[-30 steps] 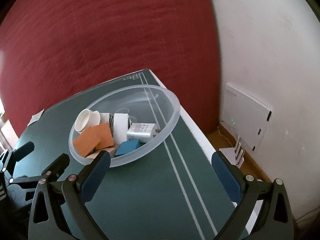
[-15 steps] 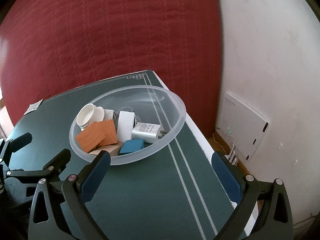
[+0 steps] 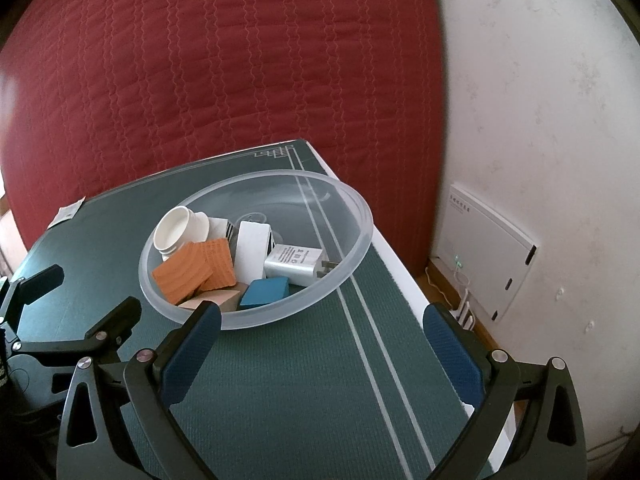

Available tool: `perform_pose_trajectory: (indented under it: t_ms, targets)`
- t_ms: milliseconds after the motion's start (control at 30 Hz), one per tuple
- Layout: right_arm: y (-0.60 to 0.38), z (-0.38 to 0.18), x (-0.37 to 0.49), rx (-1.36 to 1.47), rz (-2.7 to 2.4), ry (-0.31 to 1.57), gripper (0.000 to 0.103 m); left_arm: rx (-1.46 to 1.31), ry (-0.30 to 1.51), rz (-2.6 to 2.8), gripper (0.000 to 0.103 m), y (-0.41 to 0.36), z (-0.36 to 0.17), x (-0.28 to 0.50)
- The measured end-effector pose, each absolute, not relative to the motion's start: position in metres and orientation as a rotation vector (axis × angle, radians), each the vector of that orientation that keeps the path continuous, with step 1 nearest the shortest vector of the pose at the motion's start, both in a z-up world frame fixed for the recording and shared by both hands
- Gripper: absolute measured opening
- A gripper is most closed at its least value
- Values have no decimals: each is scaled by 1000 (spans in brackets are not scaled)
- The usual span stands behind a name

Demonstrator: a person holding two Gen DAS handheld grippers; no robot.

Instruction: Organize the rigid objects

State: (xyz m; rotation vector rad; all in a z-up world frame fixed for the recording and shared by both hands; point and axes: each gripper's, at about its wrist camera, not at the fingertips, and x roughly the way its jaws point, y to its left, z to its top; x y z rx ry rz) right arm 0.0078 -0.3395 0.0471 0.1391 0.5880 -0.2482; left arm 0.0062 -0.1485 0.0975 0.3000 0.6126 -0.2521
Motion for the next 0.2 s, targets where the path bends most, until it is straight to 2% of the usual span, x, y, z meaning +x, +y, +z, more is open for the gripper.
perform_pose_trajectory:
  t_ms: [200]
  targets:
    - [-340, 47, 8, 139, -248, 596, 102, 294, 624, -248, 102, -148, 99, 6]
